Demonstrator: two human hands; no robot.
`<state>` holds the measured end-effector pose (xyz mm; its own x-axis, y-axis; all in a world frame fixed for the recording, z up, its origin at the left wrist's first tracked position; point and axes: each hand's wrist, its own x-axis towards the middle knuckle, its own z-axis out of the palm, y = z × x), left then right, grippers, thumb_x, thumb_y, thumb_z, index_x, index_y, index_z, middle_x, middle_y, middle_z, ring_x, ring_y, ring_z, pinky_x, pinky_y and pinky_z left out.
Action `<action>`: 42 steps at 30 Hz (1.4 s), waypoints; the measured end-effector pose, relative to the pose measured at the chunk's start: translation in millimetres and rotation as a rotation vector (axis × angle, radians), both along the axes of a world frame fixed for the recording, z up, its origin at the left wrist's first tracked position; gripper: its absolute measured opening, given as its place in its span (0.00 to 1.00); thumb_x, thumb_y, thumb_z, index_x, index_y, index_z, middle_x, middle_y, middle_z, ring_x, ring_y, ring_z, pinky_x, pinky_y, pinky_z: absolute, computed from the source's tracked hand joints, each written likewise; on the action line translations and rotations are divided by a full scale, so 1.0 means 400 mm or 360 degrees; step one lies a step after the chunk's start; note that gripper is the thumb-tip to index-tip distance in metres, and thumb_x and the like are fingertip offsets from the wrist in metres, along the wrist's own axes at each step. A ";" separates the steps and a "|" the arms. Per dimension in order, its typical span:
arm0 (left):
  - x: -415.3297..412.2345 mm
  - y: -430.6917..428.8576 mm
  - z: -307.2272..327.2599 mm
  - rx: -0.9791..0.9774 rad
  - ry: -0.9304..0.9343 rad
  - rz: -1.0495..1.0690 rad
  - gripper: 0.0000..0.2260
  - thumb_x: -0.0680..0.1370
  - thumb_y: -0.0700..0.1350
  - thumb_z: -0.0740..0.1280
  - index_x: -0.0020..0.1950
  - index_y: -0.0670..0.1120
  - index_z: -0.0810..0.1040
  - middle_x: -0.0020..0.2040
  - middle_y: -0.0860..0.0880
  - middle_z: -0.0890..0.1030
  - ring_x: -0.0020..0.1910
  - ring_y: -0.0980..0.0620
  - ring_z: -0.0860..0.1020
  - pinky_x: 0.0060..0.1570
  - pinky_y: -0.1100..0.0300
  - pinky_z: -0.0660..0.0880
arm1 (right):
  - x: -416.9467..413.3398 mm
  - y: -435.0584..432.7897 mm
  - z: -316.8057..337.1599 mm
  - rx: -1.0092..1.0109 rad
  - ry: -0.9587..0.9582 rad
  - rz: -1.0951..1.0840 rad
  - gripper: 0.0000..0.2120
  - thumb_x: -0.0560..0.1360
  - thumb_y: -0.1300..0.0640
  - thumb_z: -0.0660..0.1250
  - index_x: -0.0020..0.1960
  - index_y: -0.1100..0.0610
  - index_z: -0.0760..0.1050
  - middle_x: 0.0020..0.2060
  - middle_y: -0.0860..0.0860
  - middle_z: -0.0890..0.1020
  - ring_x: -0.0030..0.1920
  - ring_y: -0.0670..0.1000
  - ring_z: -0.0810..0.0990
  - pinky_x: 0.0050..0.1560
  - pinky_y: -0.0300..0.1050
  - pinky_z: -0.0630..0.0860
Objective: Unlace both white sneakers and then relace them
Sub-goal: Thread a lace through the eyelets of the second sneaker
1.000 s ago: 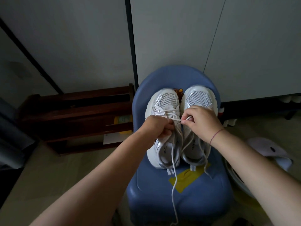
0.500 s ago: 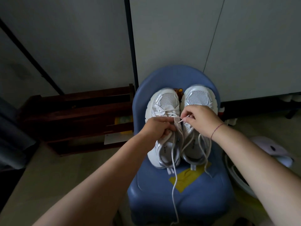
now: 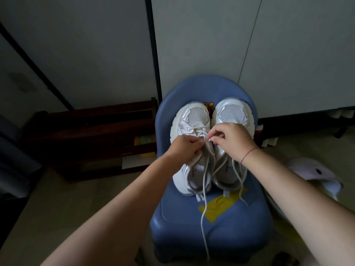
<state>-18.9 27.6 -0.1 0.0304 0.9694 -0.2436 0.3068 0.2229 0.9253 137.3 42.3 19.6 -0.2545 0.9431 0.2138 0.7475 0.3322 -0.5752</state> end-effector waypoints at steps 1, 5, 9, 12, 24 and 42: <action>-0.001 0.001 0.001 -0.0016 -0.0005 -0.0004 0.06 0.80 0.44 0.66 0.46 0.47 0.82 0.28 0.52 0.73 0.19 0.62 0.67 0.24 0.71 0.67 | -0.002 -0.001 -0.002 0.0033 -0.0037 -0.0012 0.05 0.72 0.62 0.70 0.43 0.53 0.83 0.39 0.47 0.83 0.40 0.46 0.79 0.47 0.41 0.76; -0.004 -0.001 0.011 -0.0035 0.0022 -0.0066 0.07 0.81 0.41 0.63 0.46 0.46 0.80 0.29 0.51 0.72 0.18 0.63 0.67 0.23 0.71 0.66 | -0.005 -0.007 -0.002 0.0107 -0.0129 -0.0054 0.04 0.71 0.58 0.72 0.45 0.51 0.83 0.39 0.46 0.83 0.42 0.48 0.79 0.54 0.47 0.74; 0.001 -0.004 0.014 -0.0018 0.0054 -0.0080 0.06 0.80 0.42 0.65 0.50 0.44 0.81 0.28 0.52 0.73 0.17 0.64 0.69 0.22 0.72 0.66 | -0.008 -0.012 -0.001 0.0158 -0.0136 -0.0047 0.03 0.71 0.57 0.72 0.43 0.50 0.82 0.34 0.43 0.78 0.41 0.49 0.78 0.57 0.54 0.73; 0.002 -0.006 0.017 -0.0028 0.0052 -0.0078 0.07 0.79 0.45 0.67 0.49 0.44 0.82 0.23 0.55 0.73 0.17 0.63 0.69 0.21 0.71 0.66 | 0.003 -0.013 0.003 0.0132 -0.0194 -0.0012 0.03 0.72 0.51 0.70 0.44 0.49 0.82 0.37 0.43 0.77 0.48 0.50 0.76 0.61 0.55 0.69; 0.013 -0.005 0.012 -0.0040 0.0025 -0.0007 0.06 0.79 0.42 0.68 0.53 0.42 0.83 0.21 0.55 0.73 0.16 0.63 0.68 0.20 0.72 0.63 | 0.026 -0.027 -0.013 -0.0134 0.0027 0.0028 0.17 0.68 0.56 0.73 0.56 0.48 0.79 0.42 0.39 0.80 0.52 0.45 0.80 0.63 0.56 0.70; -0.118 -0.119 0.046 -0.0308 0.0734 -0.1095 0.03 0.76 0.44 0.72 0.46 0.48 0.86 0.29 0.55 0.76 0.31 0.60 0.71 0.37 0.68 0.69 | 0.028 -0.031 -0.020 0.0059 -0.0084 -0.0119 0.05 0.66 0.54 0.76 0.37 0.52 0.81 0.46 0.47 0.71 0.55 0.52 0.74 0.60 0.52 0.70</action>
